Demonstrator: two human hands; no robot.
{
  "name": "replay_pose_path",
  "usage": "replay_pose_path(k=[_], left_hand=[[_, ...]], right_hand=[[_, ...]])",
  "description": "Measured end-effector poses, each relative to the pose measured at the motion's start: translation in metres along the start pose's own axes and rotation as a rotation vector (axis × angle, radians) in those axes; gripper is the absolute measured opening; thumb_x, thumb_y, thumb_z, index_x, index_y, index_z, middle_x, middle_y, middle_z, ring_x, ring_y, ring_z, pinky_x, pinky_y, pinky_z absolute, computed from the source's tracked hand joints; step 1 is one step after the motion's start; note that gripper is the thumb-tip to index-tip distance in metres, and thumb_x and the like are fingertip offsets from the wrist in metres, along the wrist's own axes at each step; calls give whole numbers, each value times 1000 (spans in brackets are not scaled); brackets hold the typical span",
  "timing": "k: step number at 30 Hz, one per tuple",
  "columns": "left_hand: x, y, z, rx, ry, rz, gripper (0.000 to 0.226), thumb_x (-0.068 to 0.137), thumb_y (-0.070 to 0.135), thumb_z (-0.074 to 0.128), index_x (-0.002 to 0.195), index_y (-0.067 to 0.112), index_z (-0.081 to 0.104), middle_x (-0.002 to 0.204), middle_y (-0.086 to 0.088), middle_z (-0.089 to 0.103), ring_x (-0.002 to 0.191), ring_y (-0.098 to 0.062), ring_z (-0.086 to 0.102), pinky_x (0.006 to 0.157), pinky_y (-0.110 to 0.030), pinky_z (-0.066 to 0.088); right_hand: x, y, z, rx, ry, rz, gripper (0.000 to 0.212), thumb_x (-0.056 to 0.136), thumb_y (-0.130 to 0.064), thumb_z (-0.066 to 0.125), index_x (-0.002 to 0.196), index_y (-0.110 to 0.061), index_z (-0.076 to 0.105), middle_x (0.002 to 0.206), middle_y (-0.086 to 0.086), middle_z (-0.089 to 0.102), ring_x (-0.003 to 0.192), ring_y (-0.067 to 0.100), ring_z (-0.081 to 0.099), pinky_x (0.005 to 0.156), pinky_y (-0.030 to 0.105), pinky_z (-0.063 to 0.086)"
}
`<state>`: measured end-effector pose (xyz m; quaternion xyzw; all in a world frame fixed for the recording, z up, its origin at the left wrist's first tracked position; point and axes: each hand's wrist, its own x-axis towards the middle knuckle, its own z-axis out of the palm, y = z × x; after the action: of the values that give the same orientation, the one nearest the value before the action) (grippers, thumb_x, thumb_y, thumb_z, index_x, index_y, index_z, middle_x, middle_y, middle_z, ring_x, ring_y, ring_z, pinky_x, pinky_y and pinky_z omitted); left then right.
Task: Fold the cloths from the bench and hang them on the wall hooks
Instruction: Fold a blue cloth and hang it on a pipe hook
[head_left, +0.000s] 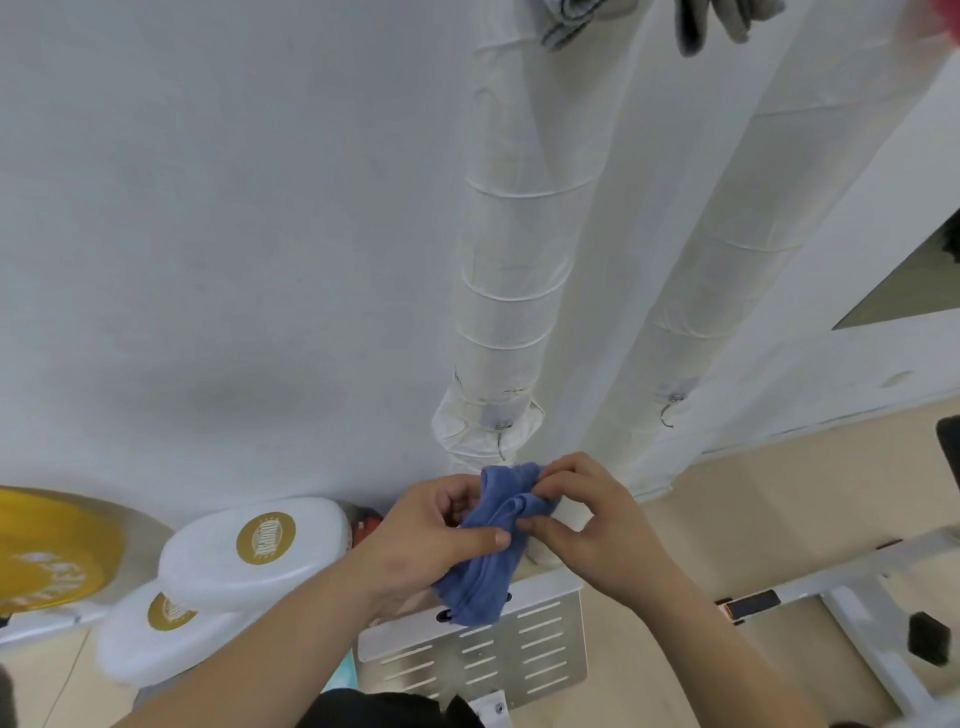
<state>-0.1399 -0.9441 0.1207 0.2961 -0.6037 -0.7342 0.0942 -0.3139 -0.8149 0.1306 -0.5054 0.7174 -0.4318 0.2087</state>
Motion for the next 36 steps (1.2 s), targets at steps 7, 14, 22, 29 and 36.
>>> replay_pose_path(k=[7,14,22,29,36], left_hand=[[10,-3,-8,-169,-1,-175,23,102,27,59,113,17,77,115,-14,76,104,-27,72,88,-39,58],[20,11,18,-219,-148,-222,26,104,17,53,115,8,76,92,-7,77,67,-9,72,52,-16,53],[25,5,3,-95,-239,-154,38,92,23,75,129,19,68,127,-15,71,120,-35,67,105,-51,51],[37,-19,-12,386,226,-50,49,73,42,85,116,36,63,111,15,71,104,-13,70,84,-29,62],[8,-39,7,631,-23,246,92,72,48,89,145,51,34,140,40,43,130,17,43,102,-2,38]], right_hand=[[8,0,-21,199,-129,65,12,80,-12,84,85,-11,73,93,4,69,92,23,68,85,37,56],[19,1,-26,146,-86,253,13,84,-22,83,90,-23,71,112,-10,70,102,8,69,90,30,55],[22,4,-29,102,-216,437,28,82,-51,79,100,-31,70,96,7,77,94,24,73,84,40,59],[6,14,-24,332,-246,543,49,88,-18,76,129,-34,54,97,7,78,96,26,75,91,45,61],[12,5,-18,627,-83,641,38,93,-11,72,127,-20,57,107,9,79,103,27,76,97,48,59]])
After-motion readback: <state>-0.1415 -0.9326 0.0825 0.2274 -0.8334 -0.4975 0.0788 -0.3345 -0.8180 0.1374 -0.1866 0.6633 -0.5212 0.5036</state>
